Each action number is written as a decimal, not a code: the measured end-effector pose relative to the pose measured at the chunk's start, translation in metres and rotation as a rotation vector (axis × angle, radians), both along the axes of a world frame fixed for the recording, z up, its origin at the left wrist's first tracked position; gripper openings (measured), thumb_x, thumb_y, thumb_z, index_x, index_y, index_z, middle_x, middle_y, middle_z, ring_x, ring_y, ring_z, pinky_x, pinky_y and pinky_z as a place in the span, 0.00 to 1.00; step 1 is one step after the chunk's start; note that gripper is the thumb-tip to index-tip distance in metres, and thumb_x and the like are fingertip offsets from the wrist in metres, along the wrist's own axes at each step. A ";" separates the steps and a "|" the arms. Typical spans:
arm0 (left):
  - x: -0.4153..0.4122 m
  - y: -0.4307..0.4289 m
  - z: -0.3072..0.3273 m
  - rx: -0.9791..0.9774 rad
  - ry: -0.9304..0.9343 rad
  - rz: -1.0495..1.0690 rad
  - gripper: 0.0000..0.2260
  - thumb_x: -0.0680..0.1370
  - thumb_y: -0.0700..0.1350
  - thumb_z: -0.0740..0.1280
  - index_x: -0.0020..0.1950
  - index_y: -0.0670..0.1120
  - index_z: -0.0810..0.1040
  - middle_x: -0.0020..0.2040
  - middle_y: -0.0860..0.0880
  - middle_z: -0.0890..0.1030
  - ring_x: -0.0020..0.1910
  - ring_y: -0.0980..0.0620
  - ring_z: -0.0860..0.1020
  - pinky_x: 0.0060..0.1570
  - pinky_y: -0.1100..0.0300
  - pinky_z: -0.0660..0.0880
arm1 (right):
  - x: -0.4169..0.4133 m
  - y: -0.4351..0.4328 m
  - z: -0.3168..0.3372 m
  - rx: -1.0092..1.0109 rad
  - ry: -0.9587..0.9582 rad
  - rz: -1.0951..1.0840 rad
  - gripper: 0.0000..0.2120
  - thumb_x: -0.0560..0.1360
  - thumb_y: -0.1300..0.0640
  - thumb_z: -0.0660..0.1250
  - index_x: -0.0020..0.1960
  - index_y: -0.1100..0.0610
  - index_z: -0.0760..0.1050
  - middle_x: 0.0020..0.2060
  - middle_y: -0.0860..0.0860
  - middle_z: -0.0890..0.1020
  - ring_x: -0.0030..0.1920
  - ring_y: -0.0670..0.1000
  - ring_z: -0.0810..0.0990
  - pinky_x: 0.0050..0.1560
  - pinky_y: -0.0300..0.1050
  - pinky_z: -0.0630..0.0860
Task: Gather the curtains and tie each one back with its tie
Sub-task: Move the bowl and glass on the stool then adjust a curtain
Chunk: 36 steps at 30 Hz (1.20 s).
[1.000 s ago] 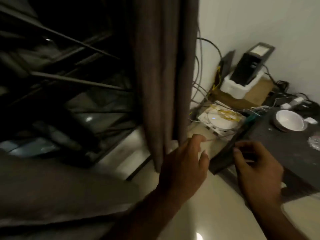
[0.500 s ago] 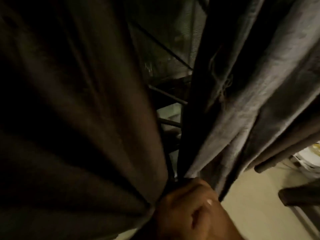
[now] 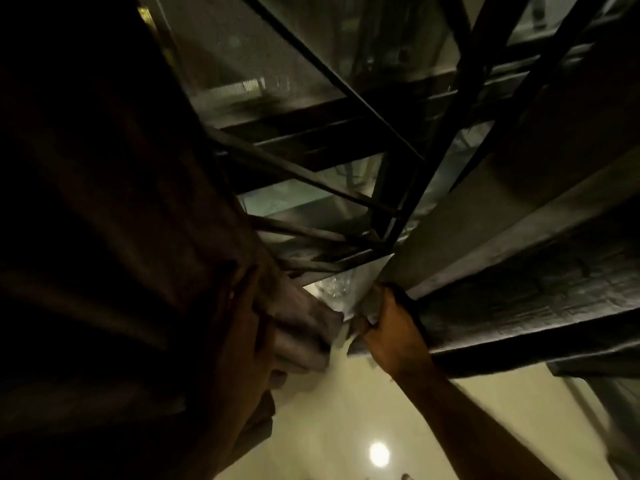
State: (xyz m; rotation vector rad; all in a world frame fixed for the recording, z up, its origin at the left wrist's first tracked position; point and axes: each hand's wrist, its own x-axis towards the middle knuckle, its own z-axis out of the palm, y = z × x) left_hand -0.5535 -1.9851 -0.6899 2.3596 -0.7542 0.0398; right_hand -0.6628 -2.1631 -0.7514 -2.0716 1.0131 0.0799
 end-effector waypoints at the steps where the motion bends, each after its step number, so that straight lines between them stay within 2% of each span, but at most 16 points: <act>1: 0.004 0.000 -0.010 0.012 0.025 0.018 0.26 0.79 0.55 0.57 0.73 0.43 0.68 0.72 0.40 0.70 0.70 0.41 0.69 0.66 0.39 0.69 | -0.001 -0.006 -0.010 0.047 0.017 -0.017 0.29 0.80 0.56 0.67 0.77 0.58 0.61 0.66 0.58 0.77 0.64 0.59 0.78 0.64 0.52 0.75; 2: 0.004 -0.001 -0.018 0.029 0.064 0.035 0.29 0.79 0.59 0.54 0.73 0.41 0.69 0.69 0.38 0.72 0.67 0.38 0.72 0.64 0.39 0.70 | 0.005 -0.018 -0.019 0.078 0.031 -0.024 0.27 0.80 0.56 0.66 0.77 0.59 0.62 0.66 0.58 0.77 0.65 0.59 0.78 0.64 0.50 0.74; 4: -0.002 -0.012 -0.040 0.058 0.113 0.047 0.36 0.78 0.66 0.49 0.70 0.38 0.72 0.63 0.35 0.77 0.60 0.35 0.77 0.61 0.41 0.73 | 0.018 -0.034 -0.040 -0.013 0.071 -0.003 0.27 0.81 0.52 0.67 0.77 0.58 0.64 0.70 0.58 0.74 0.70 0.58 0.73 0.69 0.50 0.70; 7: 0.001 -0.034 -0.071 0.046 0.148 0.004 0.33 0.78 0.62 0.53 0.72 0.39 0.70 0.65 0.37 0.76 0.64 0.37 0.75 0.64 0.47 0.69 | 0.039 -0.037 -0.074 0.032 0.053 0.000 0.30 0.77 0.49 0.72 0.74 0.58 0.67 0.69 0.58 0.75 0.67 0.60 0.75 0.67 0.53 0.72; 9: 0.005 -0.050 -0.092 0.054 0.185 0.018 0.31 0.77 0.60 0.53 0.72 0.40 0.70 0.67 0.39 0.76 0.66 0.39 0.74 0.65 0.44 0.71 | 0.054 -0.035 -0.103 0.045 0.013 -0.017 0.36 0.72 0.47 0.77 0.73 0.59 0.67 0.68 0.58 0.75 0.68 0.60 0.75 0.67 0.51 0.72; 12: 0.008 -0.066 -0.119 0.071 0.179 0.055 0.28 0.79 0.57 0.58 0.68 0.36 0.73 0.63 0.36 0.78 0.62 0.38 0.77 0.63 0.47 0.72 | 0.074 -0.030 -0.144 0.017 0.026 -0.027 0.55 0.65 0.41 0.80 0.80 0.60 0.56 0.75 0.58 0.66 0.74 0.60 0.67 0.71 0.54 0.69; 14: 0.012 -0.072 -0.137 0.025 0.223 0.088 0.26 0.78 0.52 0.63 0.67 0.33 0.73 0.62 0.35 0.77 0.62 0.37 0.77 0.62 0.51 0.70 | 0.090 -0.030 -0.171 -0.017 0.056 -0.038 0.61 0.64 0.38 0.80 0.82 0.60 0.48 0.79 0.57 0.59 0.77 0.61 0.62 0.73 0.58 0.67; 15: 0.016 -0.073 -0.142 0.006 0.242 0.080 0.25 0.78 0.51 0.63 0.67 0.33 0.72 0.63 0.35 0.77 0.63 0.38 0.76 0.63 0.50 0.71 | 0.097 -0.031 -0.182 -0.021 0.072 -0.046 0.62 0.64 0.37 0.79 0.82 0.59 0.46 0.80 0.57 0.57 0.78 0.61 0.60 0.74 0.59 0.66; 18: 0.025 -0.075 -0.154 -0.073 0.219 0.095 0.28 0.77 0.55 0.61 0.67 0.34 0.72 0.63 0.36 0.76 0.62 0.38 0.76 0.61 0.43 0.73 | 0.115 -0.037 -0.206 -0.032 0.083 -0.059 0.59 0.65 0.37 0.79 0.81 0.58 0.49 0.79 0.58 0.59 0.77 0.61 0.60 0.72 0.60 0.68; 21: 0.031 -0.071 -0.164 -0.140 0.192 0.120 0.29 0.79 0.59 0.58 0.67 0.35 0.72 0.63 0.37 0.76 0.62 0.38 0.75 0.60 0.42 0.73 | 0.123 -0.040 -0.221 -0.043 -0.002 -0.124 0.49 0.66 0.43 0.80 0.76 0.59 0.59 0.69 0.57 0.70 0.70 0.60 0.71 0.65 0.55 0.74; 24: 0.034 -0.067 -0.169 -0.147 0.196 0.106 0.24 0.78 0.53 0.62 0.66 0.36 0.72 0.61 0.37 0.76 0.61 0.39 0.76 0.59 0.42 0.75 | 0.117 -0.038 -0.219 -0.061 -0.026 -0.155 0.42 0.64 0.46 0.81 0.70 0.59 0.66 0.62 0.56 0.76 0.64 0.58 0.77 0.62 0.51 0.77; 27: 0.032 -0.071 -0.160 -0.134 0.232 0.095 0.23 0.79 0.53 0.63 0.66 0.36 0.72 0.61 0.37 0.76 0.60 0.40 0.76 0.57 0.49 0.75 | 0.095 -0.034 -0.200 -0.038 -0.026 -0.181 0.44 0.62 0.43 0.82 0.69 0.59 0.67 0.61 0.55 0.78 0.62 0.57 0.78 0.60 0.53 0.78; 29: 0.026 -0.079 -0.147 -0.118 0.266 0.091 0.21 0.77 0.47 0.66 0.66 0.36 0.72 0.61 0.38 0.76 0.61 0.41 0.76 0.57 0.54 0.73 | 0.077 -0.035 -0.181 -0.096 -0.003 -0.160 0.43 0.62 0.42 0.81 0.69 0.58 0.67 0.61 0.54 0.79 0.62 0.57 0.78 0.59 0.50 0.78; 33: 0.010 -0.092 -0.118 -0.061 0.268 0.048 0.19 0.78 0.42 0.68 0.67 0.37 0.72 0.63 0.39 0.76 0.63 0.43 0.75 0.62 0.53 0.71 | 0.051 -0.042 -0.130 -0.085 -0.004 -0.157 0.42 0.64 0.45 0.81 0.71 0.58 0.68 0.63 0.54 0.79 0.64 0.57 0.77 0.61 0.48 0.76; 34: 0.007 -0.095 -0.110 -0.057 0.261 0.039 0.19 0.78 0.42 0.68 0.67 0.38 0.72 0.64 0.39 0.76 0.64 0.43 0.74 0.63 0.51 0.71 | 0.047 -0.043 -0.116 -0.078 -0.001 -0.158 0.42 0.64 0.46 0.81 0.72 0.58 0.67 0.64 0.54 0.79 0.65 0.56 0.77 0.61 0.45 0.74; 36: 0.001 -0.099 -0.091 -0.065 0.243 0.020 0.19 0.77 0.41 0.68 0.67 0.38 0.72 0.64 0.38 0.75 0.63 0.41 0.74 0.62 0.45 0.72 | 0.036 -0.046 -0.083 -0.034 -0.047 -0.147 0.39 0.66 0.51 0.81 0.71 0.59 0.68 0.62 0.53 0.79 0.64 0.55 0.77 0.56 0.34 0.70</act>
